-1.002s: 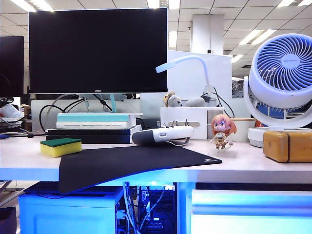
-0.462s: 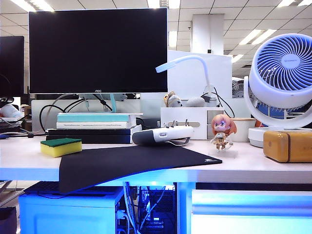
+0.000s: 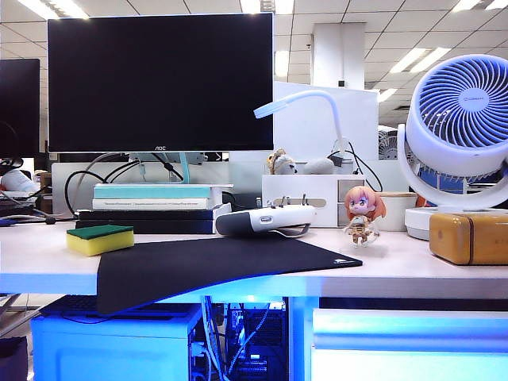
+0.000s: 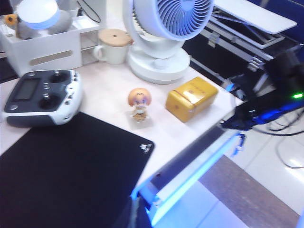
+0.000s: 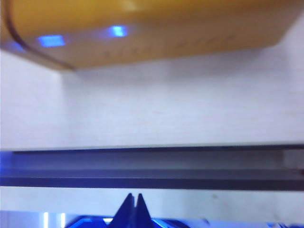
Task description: Open the drawer, place the cleaning sponge inside, then close the drawer.
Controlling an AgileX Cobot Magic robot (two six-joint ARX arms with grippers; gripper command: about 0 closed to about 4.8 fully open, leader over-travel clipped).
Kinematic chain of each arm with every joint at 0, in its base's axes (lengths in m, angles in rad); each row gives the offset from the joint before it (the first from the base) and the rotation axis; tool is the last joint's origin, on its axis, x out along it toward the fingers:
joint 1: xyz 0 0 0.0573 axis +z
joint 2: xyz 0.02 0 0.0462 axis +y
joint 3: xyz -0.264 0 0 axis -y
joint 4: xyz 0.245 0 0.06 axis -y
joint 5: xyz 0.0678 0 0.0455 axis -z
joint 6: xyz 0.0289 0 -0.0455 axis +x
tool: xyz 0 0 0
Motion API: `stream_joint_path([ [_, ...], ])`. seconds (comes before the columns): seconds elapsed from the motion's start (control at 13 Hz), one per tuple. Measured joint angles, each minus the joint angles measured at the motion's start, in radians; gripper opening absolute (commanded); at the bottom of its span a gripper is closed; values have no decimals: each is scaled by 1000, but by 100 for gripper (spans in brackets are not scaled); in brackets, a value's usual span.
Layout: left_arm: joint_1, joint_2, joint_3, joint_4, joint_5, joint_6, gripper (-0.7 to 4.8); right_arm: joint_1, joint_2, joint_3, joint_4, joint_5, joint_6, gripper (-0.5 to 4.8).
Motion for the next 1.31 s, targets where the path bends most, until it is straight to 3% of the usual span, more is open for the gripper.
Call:
stream_joint_path([
  [0.31, 0, 1, 0, -31, 77, 0, -6, 25, 125, 0, 66, 30, -2, -6],
  [0.85, 0, 1, 0, -56, 81, 0, -6, 30, 185, 1, 149, 71, -4, -6],
  [1.31, 0, 1, 0, -56, 81, 0, -6, 30, 250, 2, 119, 67, -7, -6],
])
